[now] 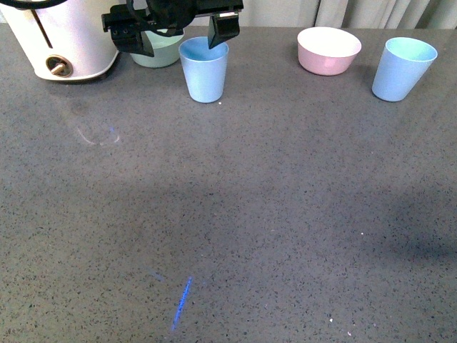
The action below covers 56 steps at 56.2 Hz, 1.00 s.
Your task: Stack blue cups with both arms
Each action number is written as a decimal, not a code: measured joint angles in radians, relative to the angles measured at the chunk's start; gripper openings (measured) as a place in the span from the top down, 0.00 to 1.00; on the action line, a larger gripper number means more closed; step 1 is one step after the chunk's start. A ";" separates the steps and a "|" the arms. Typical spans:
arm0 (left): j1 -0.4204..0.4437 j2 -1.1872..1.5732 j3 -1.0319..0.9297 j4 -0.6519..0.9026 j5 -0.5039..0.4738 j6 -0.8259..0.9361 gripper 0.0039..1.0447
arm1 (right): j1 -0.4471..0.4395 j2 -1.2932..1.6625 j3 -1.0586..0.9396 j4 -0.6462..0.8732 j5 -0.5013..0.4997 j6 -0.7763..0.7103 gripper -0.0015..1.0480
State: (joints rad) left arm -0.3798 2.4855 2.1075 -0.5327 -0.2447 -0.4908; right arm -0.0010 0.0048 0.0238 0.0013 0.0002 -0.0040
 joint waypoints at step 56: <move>-0.132 -0.095 -0.050 -0.111 -0.007 -0.196 0.98 | 0.000 0.000 0.000 0.000 0.000 0.000 0.09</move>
State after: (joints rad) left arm -0.5117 2.3909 2.0579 -0.6434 -0.2516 -0.6868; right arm -0.0010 0.0048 0.0238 0.0013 0.0002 -0.0040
